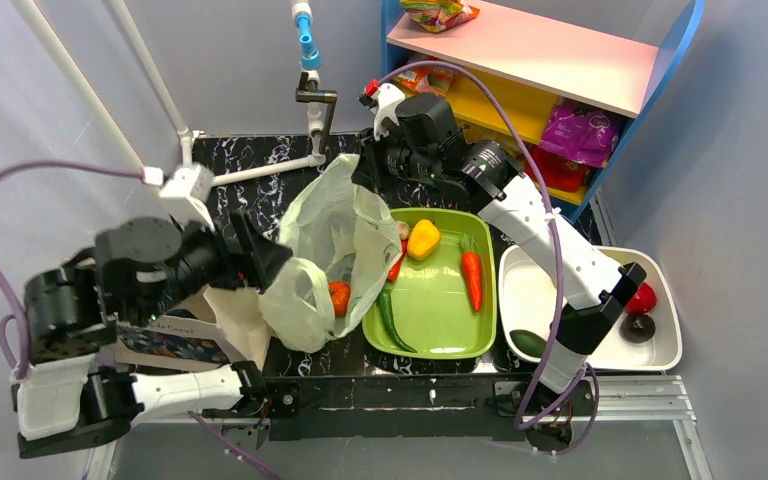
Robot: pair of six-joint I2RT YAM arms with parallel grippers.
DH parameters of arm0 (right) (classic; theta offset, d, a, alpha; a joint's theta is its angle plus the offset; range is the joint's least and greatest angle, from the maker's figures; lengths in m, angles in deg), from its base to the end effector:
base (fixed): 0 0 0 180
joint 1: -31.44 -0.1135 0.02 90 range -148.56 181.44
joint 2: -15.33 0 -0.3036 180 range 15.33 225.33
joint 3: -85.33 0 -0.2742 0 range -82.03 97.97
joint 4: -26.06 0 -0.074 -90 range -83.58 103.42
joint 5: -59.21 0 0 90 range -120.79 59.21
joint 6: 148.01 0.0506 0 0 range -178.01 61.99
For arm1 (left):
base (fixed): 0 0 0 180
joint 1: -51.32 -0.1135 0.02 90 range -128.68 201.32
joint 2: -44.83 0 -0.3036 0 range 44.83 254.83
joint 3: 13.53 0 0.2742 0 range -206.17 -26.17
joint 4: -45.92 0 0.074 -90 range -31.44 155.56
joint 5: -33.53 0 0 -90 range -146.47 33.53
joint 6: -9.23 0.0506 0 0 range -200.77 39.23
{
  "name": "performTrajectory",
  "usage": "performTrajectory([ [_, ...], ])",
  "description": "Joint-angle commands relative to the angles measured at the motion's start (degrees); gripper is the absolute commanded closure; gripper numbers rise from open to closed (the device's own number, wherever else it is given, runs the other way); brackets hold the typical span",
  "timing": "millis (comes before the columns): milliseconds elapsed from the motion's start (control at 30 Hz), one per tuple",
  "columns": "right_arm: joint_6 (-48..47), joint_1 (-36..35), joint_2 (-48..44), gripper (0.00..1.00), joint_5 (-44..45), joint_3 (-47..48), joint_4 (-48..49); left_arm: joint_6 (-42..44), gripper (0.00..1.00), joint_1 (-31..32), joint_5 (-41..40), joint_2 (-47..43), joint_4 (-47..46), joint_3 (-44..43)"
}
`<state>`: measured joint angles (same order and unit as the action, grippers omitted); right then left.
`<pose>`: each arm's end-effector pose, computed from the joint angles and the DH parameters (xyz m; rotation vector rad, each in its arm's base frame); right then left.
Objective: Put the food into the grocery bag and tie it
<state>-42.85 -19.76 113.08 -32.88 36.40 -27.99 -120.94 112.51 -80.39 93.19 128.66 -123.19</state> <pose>0.2533 0.3180 0.5209 -0.6485 1.9114 0.7938 0.0478 -0.0443 0.5369 0.0797 1.9896 -0.7747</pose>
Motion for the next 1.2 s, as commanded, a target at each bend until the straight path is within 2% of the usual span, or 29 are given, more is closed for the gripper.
performTrajectory([
  [0,-0.89,0.14,-3.48,0.78,-0.97,-0.45,2.67,3.75,0.22,-0.28,-12.54,13.59,16.33,-22.63],
  [67,-0.90,0.14,-4.10,0.76,-1.22,-0.66,2.47,6.07,0.18,-0.26,-16.78,17.02,19.04,-27.52],
  [167,-0.59,0.13,-4.78,0.74,-1.56,-1.37,2.28,11.51,0.14,-0.28,-19.52,16.70,13.41,-23.69],
  [233,-0.43,0.10,-5.18,0.68,-1.73,-1.66,1.81,12.74,0.11,-0.28,-19.75,15.50,10.15,-19.25],
  [467,-0.41,0.13,-6.78,0.65,-0.56,-3.19,0.82,8.04,0.07,-0.80,-12.99,14.72,4.36,-6.16],
  [633,0.35,0.14,-7.75,0.65,-0.63,-4.72,0.77,2.07,0.11,-3.50,-10.30,17.53,4.77,-4.81],
  [733,0.50,0.14,-8.22,0.64,-0.59,-5.16,0.58,-1.07,0.21,-6.07,-8.82,19.11,6.21,-3.72],
  [833,0.57,0.14,-8.75,0.56,-0.26,-5.81,0.56,-3.75,0.33,-8.53,-6.38,20.11,7.83,-1.83],
  [1000,0.58,0.13,-10.22,0.54,0.92,-7.03,0.17,-4.09,0.51,-10.14,-3.47,18.66,6.33,2.96],
  [1067,0.45,0.14,-11.00,0.53,1.36,-7.80,0.15,-3.31,0.64,-10.82,-2.07,17.83,4.74,4.98],
  [1167,-0.30,0.14,-11.94,0.46,4.94,-7.86,-1.73,-3.14,0.94,-11.17,-1.63,18.10,5.20,4.56],
])
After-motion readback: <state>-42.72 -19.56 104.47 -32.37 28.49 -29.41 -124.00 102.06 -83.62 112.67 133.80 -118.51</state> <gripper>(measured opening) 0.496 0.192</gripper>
